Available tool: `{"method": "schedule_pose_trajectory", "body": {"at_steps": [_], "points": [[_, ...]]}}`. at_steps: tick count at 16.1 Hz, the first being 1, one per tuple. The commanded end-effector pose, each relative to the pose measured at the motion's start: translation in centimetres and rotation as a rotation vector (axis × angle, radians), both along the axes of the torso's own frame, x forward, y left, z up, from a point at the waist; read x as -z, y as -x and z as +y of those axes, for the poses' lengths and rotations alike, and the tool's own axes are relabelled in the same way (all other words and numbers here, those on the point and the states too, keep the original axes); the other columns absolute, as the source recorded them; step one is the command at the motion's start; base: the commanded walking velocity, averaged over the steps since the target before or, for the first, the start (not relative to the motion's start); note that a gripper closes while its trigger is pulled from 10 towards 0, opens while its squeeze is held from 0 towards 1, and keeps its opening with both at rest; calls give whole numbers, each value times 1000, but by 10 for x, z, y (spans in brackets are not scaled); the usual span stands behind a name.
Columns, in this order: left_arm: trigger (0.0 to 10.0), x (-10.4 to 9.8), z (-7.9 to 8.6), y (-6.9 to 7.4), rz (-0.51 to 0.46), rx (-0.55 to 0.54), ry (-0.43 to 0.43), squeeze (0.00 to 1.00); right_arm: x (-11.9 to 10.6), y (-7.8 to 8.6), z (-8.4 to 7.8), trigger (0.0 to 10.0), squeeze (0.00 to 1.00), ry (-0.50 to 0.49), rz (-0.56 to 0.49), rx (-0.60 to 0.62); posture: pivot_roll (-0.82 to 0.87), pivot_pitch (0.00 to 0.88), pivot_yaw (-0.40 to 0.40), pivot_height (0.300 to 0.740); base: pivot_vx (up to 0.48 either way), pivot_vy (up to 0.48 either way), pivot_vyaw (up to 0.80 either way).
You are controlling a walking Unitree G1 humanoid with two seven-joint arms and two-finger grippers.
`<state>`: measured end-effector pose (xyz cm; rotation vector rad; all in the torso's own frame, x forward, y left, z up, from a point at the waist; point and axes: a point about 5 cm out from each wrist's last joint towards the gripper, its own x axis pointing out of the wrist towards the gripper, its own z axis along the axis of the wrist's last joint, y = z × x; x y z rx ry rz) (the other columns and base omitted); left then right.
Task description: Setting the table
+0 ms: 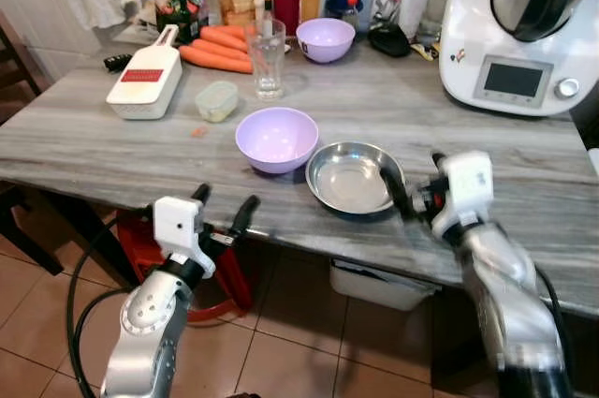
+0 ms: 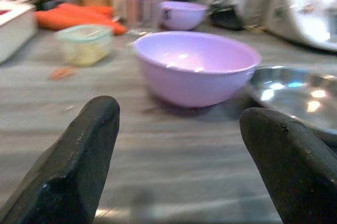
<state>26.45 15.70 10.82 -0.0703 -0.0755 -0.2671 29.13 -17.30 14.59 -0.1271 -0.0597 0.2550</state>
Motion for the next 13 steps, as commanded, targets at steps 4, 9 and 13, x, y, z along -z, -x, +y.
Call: {"method": "schedule_pose_trajectory", "body": {"at_steps": [4, 9, 13], "points": [[10000, 11, 13, 12, 42, -152, -44, 0, -11, 17, 8, 10000, 0, -31, -91, 164, -25, 13, -2, 740, 0, 0, 0], [10000, 10, 11, 3, 36, -189, -48, 0, -7, 26, 15, 10000, 0, -26, -83, 209, -43, 0, 6, 740, 0, 0, -254], [10000, 6, 7, -4, 28, -188, -39, 0, -6, 23, 11, 10000, 0, -70, -80, 223, -46, 0, 13, 740, 0, 0, -580]]}}
